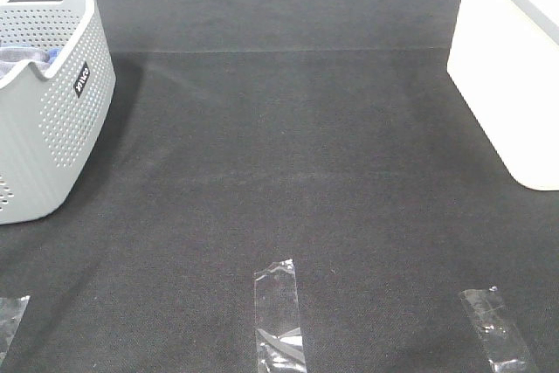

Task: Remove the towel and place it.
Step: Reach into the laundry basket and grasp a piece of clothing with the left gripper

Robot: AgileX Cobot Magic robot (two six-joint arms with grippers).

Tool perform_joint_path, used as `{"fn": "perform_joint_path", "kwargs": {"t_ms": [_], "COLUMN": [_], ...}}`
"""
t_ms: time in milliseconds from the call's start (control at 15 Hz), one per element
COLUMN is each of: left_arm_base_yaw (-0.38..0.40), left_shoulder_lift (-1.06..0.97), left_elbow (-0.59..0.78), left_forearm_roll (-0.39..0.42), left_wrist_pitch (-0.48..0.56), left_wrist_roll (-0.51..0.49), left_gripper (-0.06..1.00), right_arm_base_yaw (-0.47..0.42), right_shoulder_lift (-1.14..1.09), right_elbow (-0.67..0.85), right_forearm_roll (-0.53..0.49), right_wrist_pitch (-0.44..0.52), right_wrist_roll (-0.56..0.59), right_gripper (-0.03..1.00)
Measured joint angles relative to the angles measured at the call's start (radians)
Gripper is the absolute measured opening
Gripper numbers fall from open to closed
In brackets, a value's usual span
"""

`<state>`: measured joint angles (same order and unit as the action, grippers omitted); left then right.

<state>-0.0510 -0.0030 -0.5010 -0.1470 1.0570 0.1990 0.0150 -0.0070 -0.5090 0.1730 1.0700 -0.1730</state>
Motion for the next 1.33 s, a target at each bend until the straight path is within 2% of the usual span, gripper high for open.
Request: {"fn": "perform_joint_path", "kwargs": {"t_ms": [1333], "left_arm_base_yaw": [0.0], "left_shoulder_lift": [0.0], "left_elbow": [0.0], "left_forearm_roll": [0.0], "left_wrist_pitch": [0.0], "left_wrist_roll": [0.0], "left_gripper": [0.65], "right_arm_base_yaw": [0.0], "right_shoulder_lift": [0.0], "right_elbow": [0.0], "right_forearm_roll": [0.0], "right_wrist_pitch": [0.0], "right_wrist_roll": [0.0], "right_gripper": [0.78]}}
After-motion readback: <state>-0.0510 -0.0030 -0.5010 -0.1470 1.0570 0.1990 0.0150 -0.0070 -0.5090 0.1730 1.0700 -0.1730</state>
